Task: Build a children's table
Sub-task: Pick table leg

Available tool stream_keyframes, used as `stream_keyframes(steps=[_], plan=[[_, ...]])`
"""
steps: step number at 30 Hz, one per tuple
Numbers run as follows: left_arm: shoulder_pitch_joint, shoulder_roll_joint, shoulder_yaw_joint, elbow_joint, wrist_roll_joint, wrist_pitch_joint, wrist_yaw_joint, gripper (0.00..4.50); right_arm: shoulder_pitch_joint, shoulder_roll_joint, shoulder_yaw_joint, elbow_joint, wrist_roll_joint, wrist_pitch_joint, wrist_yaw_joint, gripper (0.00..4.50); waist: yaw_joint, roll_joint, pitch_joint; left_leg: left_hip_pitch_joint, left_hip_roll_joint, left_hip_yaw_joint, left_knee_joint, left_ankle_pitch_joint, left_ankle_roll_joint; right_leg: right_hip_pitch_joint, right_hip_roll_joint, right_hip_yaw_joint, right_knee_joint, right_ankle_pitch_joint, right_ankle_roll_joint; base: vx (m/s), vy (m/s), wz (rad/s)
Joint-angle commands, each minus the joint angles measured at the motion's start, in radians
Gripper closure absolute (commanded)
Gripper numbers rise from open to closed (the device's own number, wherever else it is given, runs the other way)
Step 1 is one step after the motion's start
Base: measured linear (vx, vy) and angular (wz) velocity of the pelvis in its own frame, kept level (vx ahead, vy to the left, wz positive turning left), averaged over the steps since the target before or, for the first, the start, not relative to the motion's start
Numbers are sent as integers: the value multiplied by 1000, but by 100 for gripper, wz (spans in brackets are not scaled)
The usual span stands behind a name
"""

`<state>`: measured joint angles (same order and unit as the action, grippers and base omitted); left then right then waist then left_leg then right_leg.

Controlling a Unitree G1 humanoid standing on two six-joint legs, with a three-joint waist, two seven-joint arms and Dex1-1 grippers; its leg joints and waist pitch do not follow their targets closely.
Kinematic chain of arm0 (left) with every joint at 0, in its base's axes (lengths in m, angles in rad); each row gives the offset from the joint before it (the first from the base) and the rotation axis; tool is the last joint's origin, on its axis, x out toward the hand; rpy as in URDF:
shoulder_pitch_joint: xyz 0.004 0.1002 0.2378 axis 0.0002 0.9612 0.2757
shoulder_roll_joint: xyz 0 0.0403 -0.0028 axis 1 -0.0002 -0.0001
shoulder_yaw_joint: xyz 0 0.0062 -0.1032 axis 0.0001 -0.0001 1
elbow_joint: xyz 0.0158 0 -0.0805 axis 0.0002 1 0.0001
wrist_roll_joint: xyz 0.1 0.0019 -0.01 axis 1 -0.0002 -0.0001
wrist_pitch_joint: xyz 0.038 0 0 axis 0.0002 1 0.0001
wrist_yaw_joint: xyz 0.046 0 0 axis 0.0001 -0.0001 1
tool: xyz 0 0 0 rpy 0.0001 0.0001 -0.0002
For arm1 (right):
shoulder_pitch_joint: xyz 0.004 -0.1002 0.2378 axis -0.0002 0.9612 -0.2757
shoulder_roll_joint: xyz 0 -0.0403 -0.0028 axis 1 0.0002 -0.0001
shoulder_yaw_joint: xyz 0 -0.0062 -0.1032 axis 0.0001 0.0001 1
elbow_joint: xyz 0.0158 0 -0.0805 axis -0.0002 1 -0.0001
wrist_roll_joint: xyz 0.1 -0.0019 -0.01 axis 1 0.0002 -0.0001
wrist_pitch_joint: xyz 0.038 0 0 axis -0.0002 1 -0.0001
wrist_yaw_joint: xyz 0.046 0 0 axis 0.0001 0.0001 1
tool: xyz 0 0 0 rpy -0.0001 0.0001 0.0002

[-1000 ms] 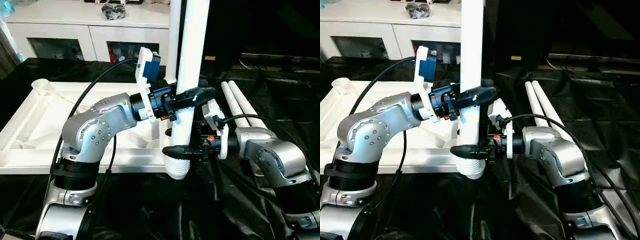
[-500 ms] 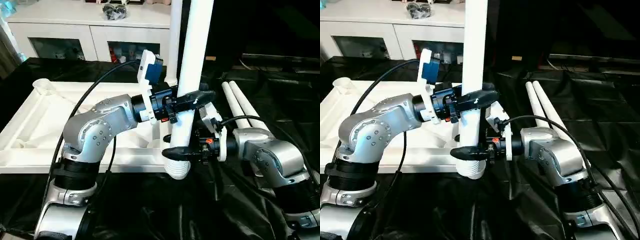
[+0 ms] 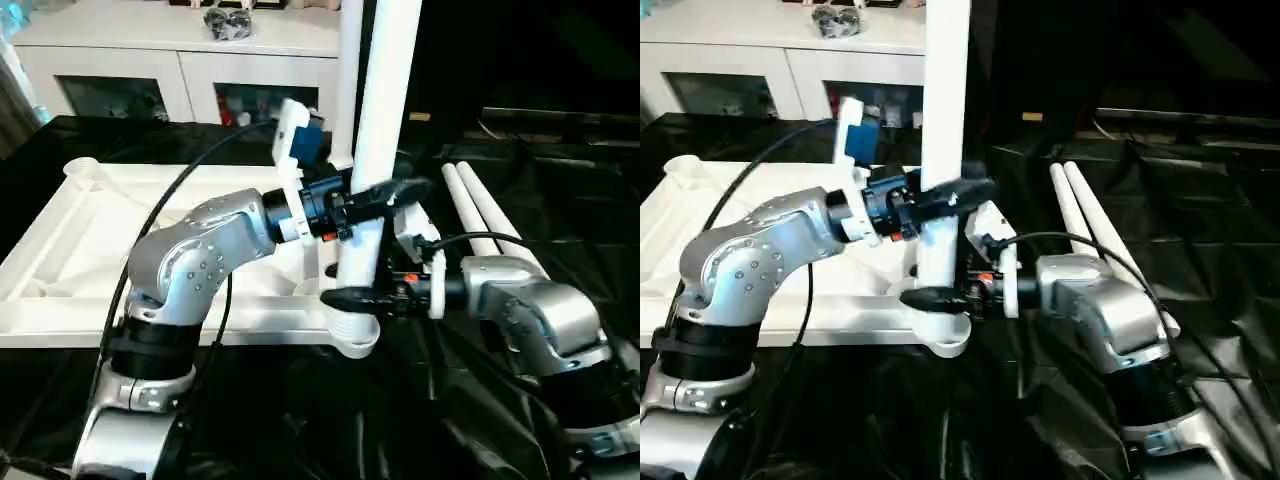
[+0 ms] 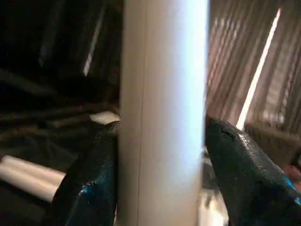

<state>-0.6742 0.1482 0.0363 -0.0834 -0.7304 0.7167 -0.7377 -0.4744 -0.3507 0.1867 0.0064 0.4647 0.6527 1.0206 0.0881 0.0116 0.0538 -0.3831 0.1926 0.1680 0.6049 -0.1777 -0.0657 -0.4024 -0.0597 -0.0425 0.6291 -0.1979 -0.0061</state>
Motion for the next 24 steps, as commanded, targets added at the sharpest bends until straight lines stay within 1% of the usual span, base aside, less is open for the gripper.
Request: stream_keyframes(steps=[1,2,3,4,5,6,7,8,10,11,12,13,14,16,17,19,20,21,22,23,24], plan=[[31,34,19,-23,-4,-12,-12,149,4,16,-57,10,1,-33,-53,260,2,-6,-73,13,25,-3,-58,-106,18,59,-62,37,-70,-96,-213,0,0,0],[46,51,14,-26,4,-13,-28,149,7,24,-65,14,-2,-40,-69,260,-1,-7,-72,11,23,-3,-60,-112,14,59,-61,37,-70,-113,-202,0,0,0],[76,83,13,-24,14,-13,-52,149,14,40,-85,25,-7,-51,-106,260,1,-4,-73,14,24,-4,-60,-111,12,57,-61,37,-70,-115,-199,0,0,0],[77,84,13,-24,15,-13,-53,149,14,41,-86,25,-7,-51,-108,260,-2,-2,-70,14,23,-2,-62,-119,6,55,-59,37,-73,-130,-193,0,0,0],[99,111,5,-22,27,-21,-78,149,18,48,-97,32,-14,-61,-134,260,-2,2,-72,17,24,-3,-62,-123,0,54,-58,37,-71,-128,-192,0,0,0],[142,174,-32,-20,73,-54,-141,149,24,57,-112,50,-34,-88,-177,260,-2,2,-71,16,25,-5,-64,-123,-2,53,-59,37,-74,-130,-189,0,0,0],[179,228,-71,-17,122,-89,-194,149,30,61,-122,65,-55,-111,-216,260,-2,5,-71,18,25,-6,-67,-135,-8,49,-59,37,-74,-154,-175,0,0,0],[179,228,-71,-17,122,-89,-194,149,30,61,-122,65,-55,-111,-216,260,-6,5,-70,19,24,-5,-69,-145,-18,49,-56,37,-73,-160,-162,0,0,0],[209,279,-124,-6,186,-136,-232,149,34,58,-125,81,-84,-130,-253,260,-5,8,-70,24,26,-5,-69,-149,-24,47,-58,38,-74,-153,-165,0,0,0],[241,335,-208,24,282,-213,-261,149,44,47,-118,99,-131,-152,-299,260,-1,8,-69,26,26,-3,-70,-166,-30,43,-57,40,-77,-154,-169,0,0,0],[243,338,-213,26,286,-217,-263,149,45,47,-118,100,-134,-155,-301,260,-1,8,-67,25,27,-5,-72,-172,-30,44,-58,40,-78,-162,-164,0,0,0],[255,360,-255,45,326,-248,-276,149,53,47,-117,106,-152,-181,-317,261,-2,10,-68,24,26,-5,-73,-174,-37,45,-60,41,-75,-167,-158,0,0,0],[267,383,-307,72,383,-293,-285,149,64,46,-114,109,-169,-205,-328,261,-4,10,-67,22,25,-5,-74,-184,-41,46,-59,42,-76,-172,-149,0,0,0],[274,395,-347,103,429,-334,-296,149,70,37,-104,108,-183,-217,-324,261,-6,10,-68,21,25,-6,-75,-187,-45,48,-61,41,-75,-171,-149,0,0,0],[272,404,-383,144,481,-383,-304,149,74,36,-99,109,-186,-219,-325,261,-5,13,-68,22,25,-5,-74,-194,-44,48,-60,43,-77,-164,-152,0,0,0],[266,407,-409,188,526,-416,-307,149,77,40,-101,107,-182,-218,-330,261,-7,12,-69,20,23,-6,-74,-194,-41,51,-61,43,-76,-158,-154,0,0,0],[265,406,-415,204,536,-424,-311,185,79,41,-101,105,-180,-216,-331,261,-7,14,-69,21,24,-5,-74,-197,-40,49,-61,43,-77,-156,-159,0,0,0],[265,405,-417,215,543,-430,-315,185,80,42,-101,102,-180,-215,-332,261,-8,12,-69,21,24,-5,-74,-196,-41,51,-62,43,-75,-153,-162,0,0,0],[265,405,-419,219,546,-431,-317,185,81,43,-100,100,-180,-216,-332,261,-7,15,-69,20,24,-6,-74,-193,-42,51,-62,42,-74,-148,-166,0,0,0],[264,408,-423,228,552,-441,-320,191,83,45,-99,98,-183,-218,-335,261,-10,14,-70,21,25,-6,-74,-199,-41,50,-62,42,-73,-138,-178,0,0,0],[263,413,-431,241,562,-459,-327,191,87,48,-98,94,-187,-223,-337,261,-10,14,-69,21,25,-6,-74,-202,-40,49,-62,42,-74,-139,-181,0,0,0]])
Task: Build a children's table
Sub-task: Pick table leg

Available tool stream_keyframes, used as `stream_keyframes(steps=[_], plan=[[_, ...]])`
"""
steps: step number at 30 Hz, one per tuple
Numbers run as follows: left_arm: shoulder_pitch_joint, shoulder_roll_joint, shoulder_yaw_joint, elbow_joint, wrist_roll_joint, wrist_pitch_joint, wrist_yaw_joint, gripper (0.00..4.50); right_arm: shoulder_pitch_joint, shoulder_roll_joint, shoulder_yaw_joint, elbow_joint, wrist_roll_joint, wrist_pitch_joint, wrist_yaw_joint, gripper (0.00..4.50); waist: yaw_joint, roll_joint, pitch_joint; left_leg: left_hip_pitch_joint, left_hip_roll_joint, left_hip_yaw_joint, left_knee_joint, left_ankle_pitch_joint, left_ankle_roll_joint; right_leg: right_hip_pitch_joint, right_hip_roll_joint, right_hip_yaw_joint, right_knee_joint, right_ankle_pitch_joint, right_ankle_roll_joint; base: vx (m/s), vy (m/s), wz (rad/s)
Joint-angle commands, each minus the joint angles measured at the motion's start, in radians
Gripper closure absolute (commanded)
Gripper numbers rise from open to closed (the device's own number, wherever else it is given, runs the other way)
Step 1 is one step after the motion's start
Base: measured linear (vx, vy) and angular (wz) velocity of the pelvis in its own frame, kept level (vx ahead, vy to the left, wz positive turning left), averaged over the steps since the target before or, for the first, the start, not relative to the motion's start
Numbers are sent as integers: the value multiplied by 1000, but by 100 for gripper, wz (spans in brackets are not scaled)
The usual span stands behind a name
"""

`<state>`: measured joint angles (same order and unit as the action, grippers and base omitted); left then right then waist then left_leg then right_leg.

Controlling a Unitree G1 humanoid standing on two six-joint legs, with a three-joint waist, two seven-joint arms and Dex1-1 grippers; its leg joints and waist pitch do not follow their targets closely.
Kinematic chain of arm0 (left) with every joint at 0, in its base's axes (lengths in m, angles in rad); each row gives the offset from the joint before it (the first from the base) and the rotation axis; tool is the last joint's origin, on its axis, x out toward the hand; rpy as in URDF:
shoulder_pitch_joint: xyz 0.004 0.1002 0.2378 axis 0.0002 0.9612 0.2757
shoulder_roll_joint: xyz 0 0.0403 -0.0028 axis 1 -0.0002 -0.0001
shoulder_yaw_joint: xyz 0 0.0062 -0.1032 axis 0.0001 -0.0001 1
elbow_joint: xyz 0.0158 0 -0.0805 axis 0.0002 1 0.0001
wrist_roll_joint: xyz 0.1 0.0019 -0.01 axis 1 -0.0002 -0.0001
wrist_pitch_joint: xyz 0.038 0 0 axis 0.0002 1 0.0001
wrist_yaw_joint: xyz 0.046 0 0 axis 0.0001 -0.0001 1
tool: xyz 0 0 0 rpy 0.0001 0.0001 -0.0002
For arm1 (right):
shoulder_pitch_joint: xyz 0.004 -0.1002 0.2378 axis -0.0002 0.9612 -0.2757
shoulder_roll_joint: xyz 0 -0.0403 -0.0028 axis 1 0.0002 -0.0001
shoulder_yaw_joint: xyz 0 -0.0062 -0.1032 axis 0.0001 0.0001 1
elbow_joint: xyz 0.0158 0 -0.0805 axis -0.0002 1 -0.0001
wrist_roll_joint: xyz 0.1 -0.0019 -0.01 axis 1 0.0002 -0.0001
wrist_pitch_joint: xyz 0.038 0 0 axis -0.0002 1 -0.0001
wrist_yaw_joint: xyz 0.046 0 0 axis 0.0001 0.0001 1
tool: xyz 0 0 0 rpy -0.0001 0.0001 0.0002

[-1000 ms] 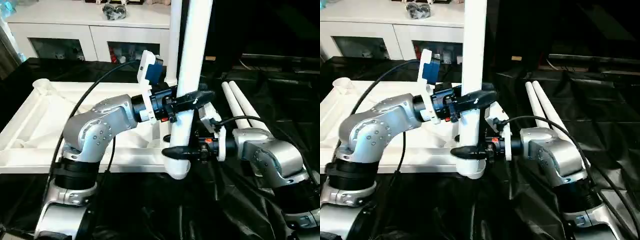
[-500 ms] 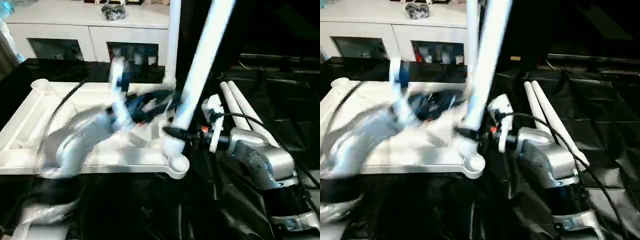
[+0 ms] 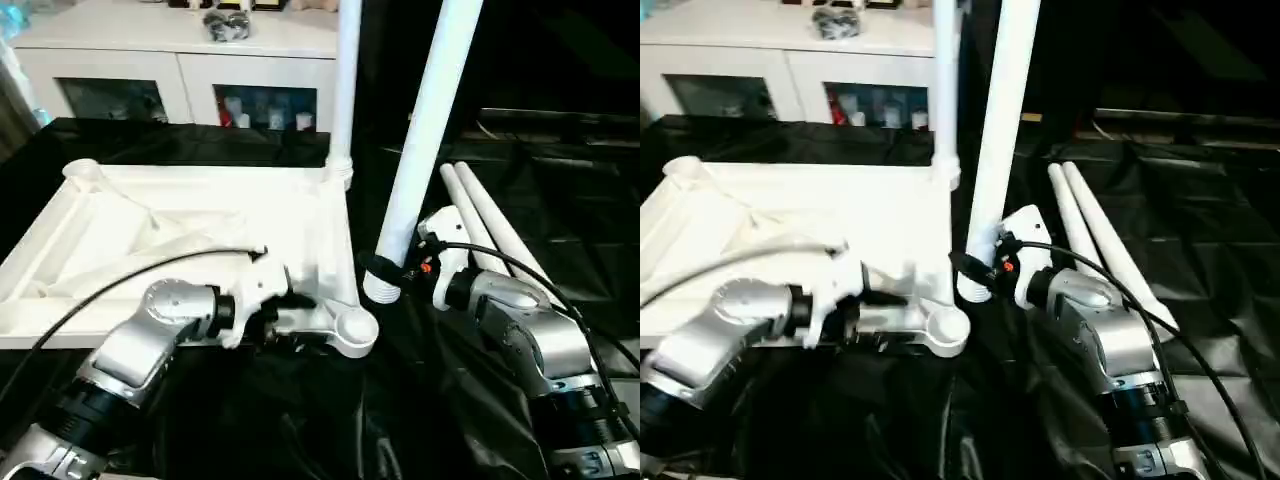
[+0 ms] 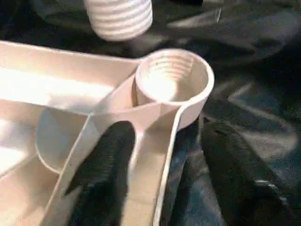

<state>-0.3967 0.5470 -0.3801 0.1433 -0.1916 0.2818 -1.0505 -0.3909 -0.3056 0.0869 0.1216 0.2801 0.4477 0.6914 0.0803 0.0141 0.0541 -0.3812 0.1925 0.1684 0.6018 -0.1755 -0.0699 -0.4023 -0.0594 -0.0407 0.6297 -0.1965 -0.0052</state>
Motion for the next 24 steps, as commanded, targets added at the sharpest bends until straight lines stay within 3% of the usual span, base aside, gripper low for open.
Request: stream_keyframes(steps=[1,7,24], plan=[[-16,17,-19,25,30,-36,-15,207,6,4,2,-23,-4,-22,-9,261,-3,11,-69,19,25,-6,-70,-204,-33,50,-62,40,-74,-139,-187,0,0,0],[-24,5,-16,110,75,-124,-19,266,21,8,8,-33,-9,-28,-8,261,-4,15,-70,21,26,-7,-71,-214,-32,49,-61,40,-74,-123,-195,0,0,0],[-42,25,-31,185,132,-188,-64,402,11,8,13,-19,-14,-37,2,261,0,13,-67,23,28,-7,-74,-238,-35,47,-66,42,-76,-164,-195,0,0,0]])
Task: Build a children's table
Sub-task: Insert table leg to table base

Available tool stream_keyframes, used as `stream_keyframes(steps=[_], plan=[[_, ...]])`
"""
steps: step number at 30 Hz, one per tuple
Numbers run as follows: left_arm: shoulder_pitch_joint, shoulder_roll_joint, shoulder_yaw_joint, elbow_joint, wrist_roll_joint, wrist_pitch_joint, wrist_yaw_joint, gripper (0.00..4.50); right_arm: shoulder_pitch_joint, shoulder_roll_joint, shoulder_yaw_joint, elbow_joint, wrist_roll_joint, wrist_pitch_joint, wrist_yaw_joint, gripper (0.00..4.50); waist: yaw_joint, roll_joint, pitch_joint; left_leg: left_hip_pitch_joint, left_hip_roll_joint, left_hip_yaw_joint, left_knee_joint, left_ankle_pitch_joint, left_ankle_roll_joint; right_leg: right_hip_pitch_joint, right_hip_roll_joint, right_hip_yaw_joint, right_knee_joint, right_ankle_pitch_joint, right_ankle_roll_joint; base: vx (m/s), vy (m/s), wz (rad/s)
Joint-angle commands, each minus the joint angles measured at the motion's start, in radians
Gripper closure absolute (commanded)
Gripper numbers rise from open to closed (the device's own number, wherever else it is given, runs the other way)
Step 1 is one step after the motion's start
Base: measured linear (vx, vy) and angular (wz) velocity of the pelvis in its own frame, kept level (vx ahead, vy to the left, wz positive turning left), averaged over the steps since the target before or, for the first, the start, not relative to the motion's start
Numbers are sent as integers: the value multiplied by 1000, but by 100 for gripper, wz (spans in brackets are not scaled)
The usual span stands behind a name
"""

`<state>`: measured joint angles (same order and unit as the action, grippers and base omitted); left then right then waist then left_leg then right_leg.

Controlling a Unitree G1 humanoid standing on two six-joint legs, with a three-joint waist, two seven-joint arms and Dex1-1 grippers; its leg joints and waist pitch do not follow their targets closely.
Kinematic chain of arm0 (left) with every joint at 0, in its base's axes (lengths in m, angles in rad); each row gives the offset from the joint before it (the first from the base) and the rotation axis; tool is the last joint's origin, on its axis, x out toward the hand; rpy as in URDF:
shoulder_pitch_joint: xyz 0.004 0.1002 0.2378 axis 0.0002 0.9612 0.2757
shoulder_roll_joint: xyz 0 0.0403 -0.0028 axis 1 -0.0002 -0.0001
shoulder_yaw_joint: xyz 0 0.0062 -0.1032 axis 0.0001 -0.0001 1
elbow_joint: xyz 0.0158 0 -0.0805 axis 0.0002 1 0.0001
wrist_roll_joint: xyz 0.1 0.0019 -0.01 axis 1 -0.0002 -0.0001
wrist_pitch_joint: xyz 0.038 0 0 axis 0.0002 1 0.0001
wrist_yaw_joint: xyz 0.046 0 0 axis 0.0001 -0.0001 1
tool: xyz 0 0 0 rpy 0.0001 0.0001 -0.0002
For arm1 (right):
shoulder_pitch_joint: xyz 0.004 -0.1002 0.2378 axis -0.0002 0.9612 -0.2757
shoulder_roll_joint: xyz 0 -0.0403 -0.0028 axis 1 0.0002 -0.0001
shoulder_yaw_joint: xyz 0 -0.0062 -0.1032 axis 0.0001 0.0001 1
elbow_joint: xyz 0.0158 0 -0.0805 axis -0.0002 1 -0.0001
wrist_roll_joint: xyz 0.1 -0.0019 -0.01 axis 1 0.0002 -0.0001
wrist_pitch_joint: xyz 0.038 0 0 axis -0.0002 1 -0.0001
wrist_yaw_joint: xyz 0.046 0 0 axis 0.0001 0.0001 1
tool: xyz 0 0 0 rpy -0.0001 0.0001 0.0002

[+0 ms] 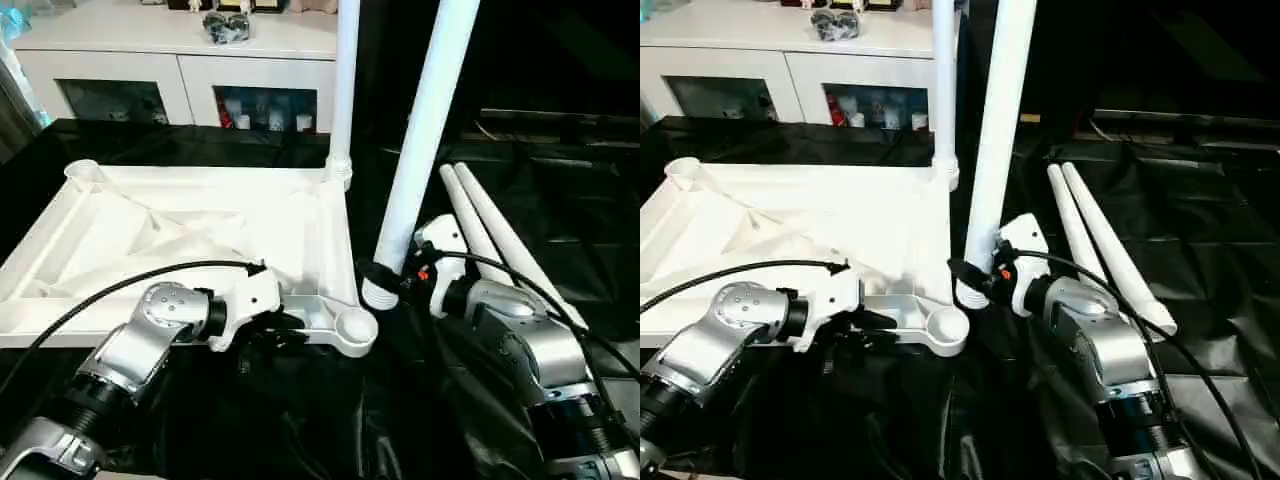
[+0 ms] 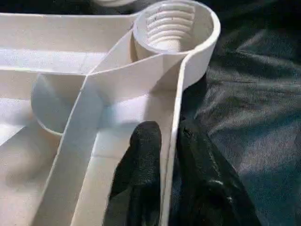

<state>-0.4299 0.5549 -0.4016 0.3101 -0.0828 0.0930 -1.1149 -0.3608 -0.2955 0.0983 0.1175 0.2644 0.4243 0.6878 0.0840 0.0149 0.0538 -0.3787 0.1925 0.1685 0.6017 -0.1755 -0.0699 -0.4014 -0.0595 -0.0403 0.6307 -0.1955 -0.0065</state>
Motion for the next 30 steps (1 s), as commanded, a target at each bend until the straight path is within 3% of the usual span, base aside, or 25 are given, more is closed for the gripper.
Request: stream_keyframes(steps=[1,3,9,11,14,20,22,30], plan=[[-10,21,-13,19,28,-2,-4,405,-20,-2,1,-19,4,-11,7,261,-3,12,-67,20,28,-8,-74,-242,-35,46,-66,42,-78,-174,-193,0,0,0],[-12,25,-17,21,37,-6,-9,435,-21,-1,1,-22,7,-9,11,261,-6,12,-67,18,29,-9,-75,-240,-37,48,-66,41,-76,-172,-191,0,0,0],[-18,-9,23,-12,-7,60,3,450,-35,11,-30,-39,74,37,40,261,-21,12,-69,15,27,-8,-73,-223,-31,52,-65,41,-70,-122,-214,0,0,0],[-21,-29,35,-30,-22,113,19,450,-41,14,-41,-47,105,62,57,261,-24,11,-69,16,27,-7,-70,-209,-15,53,-65,40,-71,-110,-228,0,0,0],[-28,-113,62,-34,-35,178,115,450,-61,-1,-16,-8,70,40,80,261,-23,9,-67,16,26,-4,-67,-210,-11,52,-64,41,-75,-131,-229,0,0,0],[-11,-167,45,-29,12,208,198,450,-92,12,8,69,34,14,66,261,-21,8,-68,14,24,-4,-66,-202,-6,51,-65,41,-83,-188,-205,0,0,0],[-5,-174,43,-35,22,218,215,450,-95,12,18,80,26,12,61,261,-20,4,-68,13,24,-5,-67,-195,-3,52,-65,40,-82,-187,-204,0,0,0],[11,-180,37,-60,55,245,248,450,-114,15,24,121,1,-4,63,261,-23,6,-69,11,24,-5,-67,-197,6,49,-65,40,-84,-198,-196,0,0,0]])
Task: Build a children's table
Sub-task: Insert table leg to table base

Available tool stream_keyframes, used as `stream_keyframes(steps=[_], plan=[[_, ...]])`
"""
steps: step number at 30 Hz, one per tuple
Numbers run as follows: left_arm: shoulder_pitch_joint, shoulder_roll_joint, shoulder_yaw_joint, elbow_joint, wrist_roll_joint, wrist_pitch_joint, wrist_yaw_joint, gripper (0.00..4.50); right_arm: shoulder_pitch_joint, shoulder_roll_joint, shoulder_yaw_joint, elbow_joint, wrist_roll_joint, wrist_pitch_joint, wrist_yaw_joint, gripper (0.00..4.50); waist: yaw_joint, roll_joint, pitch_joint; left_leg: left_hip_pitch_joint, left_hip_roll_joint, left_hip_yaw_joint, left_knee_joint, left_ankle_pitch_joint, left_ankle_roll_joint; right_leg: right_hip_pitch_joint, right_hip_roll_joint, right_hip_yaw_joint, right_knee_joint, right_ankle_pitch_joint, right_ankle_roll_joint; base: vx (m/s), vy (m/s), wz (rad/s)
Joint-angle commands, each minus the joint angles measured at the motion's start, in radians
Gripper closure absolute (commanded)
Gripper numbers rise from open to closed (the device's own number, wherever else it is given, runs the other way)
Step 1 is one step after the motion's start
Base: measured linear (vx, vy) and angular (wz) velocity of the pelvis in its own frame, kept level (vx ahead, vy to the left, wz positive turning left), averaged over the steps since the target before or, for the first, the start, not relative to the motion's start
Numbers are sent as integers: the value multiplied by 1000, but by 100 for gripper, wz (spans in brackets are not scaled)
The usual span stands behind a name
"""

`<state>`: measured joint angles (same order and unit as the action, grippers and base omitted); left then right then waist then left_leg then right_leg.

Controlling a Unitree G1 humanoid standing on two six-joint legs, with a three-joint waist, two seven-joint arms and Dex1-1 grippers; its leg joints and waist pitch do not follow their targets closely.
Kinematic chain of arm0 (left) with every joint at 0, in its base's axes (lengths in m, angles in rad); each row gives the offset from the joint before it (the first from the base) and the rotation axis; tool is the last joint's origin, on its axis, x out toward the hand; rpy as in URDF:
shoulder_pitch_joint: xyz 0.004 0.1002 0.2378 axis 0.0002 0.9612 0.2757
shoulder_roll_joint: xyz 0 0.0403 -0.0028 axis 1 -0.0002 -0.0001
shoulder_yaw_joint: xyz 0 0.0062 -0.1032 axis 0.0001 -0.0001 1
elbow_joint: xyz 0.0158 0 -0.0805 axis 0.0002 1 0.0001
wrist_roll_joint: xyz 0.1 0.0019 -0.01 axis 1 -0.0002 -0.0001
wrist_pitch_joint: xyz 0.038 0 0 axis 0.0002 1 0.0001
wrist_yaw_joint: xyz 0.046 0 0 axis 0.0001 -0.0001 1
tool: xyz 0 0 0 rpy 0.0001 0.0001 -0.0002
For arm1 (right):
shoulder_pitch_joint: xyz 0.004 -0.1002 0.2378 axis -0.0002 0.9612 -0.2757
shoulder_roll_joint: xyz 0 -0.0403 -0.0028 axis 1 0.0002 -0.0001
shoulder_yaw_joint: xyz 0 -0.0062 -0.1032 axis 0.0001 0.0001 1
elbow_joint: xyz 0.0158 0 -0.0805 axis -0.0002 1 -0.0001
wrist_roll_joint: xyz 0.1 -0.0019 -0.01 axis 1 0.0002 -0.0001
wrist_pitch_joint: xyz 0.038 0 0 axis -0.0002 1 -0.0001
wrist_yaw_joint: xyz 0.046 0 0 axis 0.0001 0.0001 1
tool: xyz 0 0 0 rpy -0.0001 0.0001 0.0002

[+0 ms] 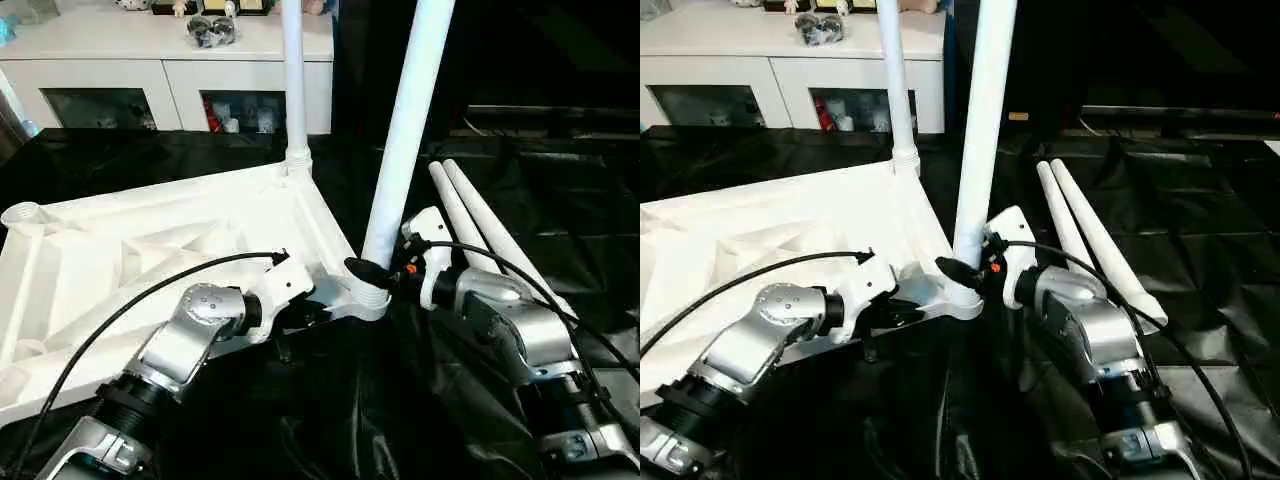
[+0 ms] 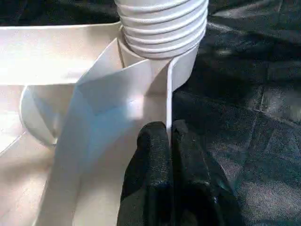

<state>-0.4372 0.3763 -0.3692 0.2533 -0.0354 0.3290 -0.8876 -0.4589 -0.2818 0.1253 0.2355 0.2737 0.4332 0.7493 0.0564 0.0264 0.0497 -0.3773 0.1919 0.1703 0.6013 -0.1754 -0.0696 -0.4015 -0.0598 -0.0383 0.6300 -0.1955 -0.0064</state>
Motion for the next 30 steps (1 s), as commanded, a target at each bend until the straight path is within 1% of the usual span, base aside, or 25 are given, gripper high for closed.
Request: stream_keyframes(steps=[1,2,4,5,7,9,10,12,15,17,18,20,21,22,24,25,28,29,30], plan=[[19,3,-3,-5,14,6,13,450,-17,1,-1,9,-14,-19,1,261,4,-6,-64,10,24,-7,-66,-198,6,49,-64,38,-84,-199,-196,0,0,0],[22,8,-9,-10,17,6,5,450,-20,0,3,20,-17,-29,-1,261,4,-4,-64,11,25,-7,-66,-201,5,48,-64,38,-84,-204,-195,0,0,0],[26,11,-11,-17,16,5,-1,450,-21,1,6,31,-18,-37,-4,261,4,-5,-64,11,25,-7,-67,-203,5,49,-64,38,-84,-203,-193,0,0,0],[29,13,-10,-22,14,5,-4,450,-23,5,4,41,-17,-38,-5,261,3,-2,-65,9,25,-8,-67,-199,5,50,-64,37,-83,-190,-195,0,0,0],[32,18,-10,-31,12,4,-9,450,-24,14,1,62,-18,-44,-5,261,1,-1,-65,9,25,-8,-67,-201,6,50,-63,37,-82,-180,-201,0,0,0],[34,20,-7,-38,11,9,-11,450,-24,18,4,84,-26,-55,-3,261,-1,-1,-65,9,25,-8,-67,-208,5,50,-63,37,-82,-178,-205,0,0,0],[35,21,-4,-42,8,13,-14,450,-22,20,5,93,-31,-59,-3,261,-3,-3,-65,9,25,-8,-68,-213,6,49,-63,36,-83,-183,-207,0,0,0],[36,20,0,-46,6,16,-14,450,-20,22,3,97,-30,-56,-4,261,-6,-3,-63,10,25,-8,-68,-224,5,49,-63,37,-85,-206,-202,0,0,0],[38,19,9,-48,2,20,-12,450,-13,25,-6,104,-21,-58,-4,261,-8,-3,-63,10,26,-8,-69,-225,5,49,-64,37,-85,-210,-203,0,0,0],[38,18,13,-49,1,25,-8,450,-5,31,-22,104,-2,-58,-2,261,-9,-4,-63,10,25,-8,-69,-224,7,49,-64,37,-85,-210,-204,0,0,0],[38,17,16,-48,0,26,-4,450,3,38,-39,106,19,-59,2,261,-9,-5,-63,10,25,-8,-69,-224,9,49,-63,37,-86,-216,-202,0,0,0],[38,15,19,-47,0,26,1,450,10,43,-55,109,37,-58,6,261,-10,-5,-63,10,25,-7,-69,-224,12,48,-64,38,-87,-217,-201,0,0,0],[37,12,23,-45,-2,28,6,450,23,45,-70,117,47,-68,7,261,-9,-5,-64,10,26,-7,-69,-213,15,48,-64,38,-86,-199,-205,0,0,0],[37,12,23,-45,-2,28,6,450,23,45,-70,117,47,-68,7,261,-8,-5,-64,10,27,-7,-68,-211,15,48,-64,37,-86,-196,-206,0,0,0],[32,5,29,-41,-2,30,13,450,52,48,-88,120,62,-81,13,261,-7,-5,-64,11,28,-6,-69,-215,17,47,-64,37,-86,-195,-207,0,0,0],[32,5,29,-41,-2,30,13,450,52,48,-88,120,62,-81,13,261,-5,-5,-64,11,27,-7,-69,-216,17,47,-65,37,-87,-198,-207,0,0,0],[21,-9,39,-26,1,26,32,450,96,61,-116,118,89,-102,25,261,-2,-5,-64,11,28,-6,-69,-215,21,48,-66,38,-89,-202,-203,0,0,0],[21,-9,39,-26,1,26,32,450,96,61,-116,118,89,-102,25,261,-2,-5,-64,11,28,-6,-69,-215,21,48,-66,38,-89,-202,-203,0,0,0],[16,-14,42,-18,4,22,41,450,118,67,-123,125,89,-126,22,261,0,-5,-64,10,27,-6,-70,-205,23,48,-65,37,-88,-194,-202,0,0,0]])
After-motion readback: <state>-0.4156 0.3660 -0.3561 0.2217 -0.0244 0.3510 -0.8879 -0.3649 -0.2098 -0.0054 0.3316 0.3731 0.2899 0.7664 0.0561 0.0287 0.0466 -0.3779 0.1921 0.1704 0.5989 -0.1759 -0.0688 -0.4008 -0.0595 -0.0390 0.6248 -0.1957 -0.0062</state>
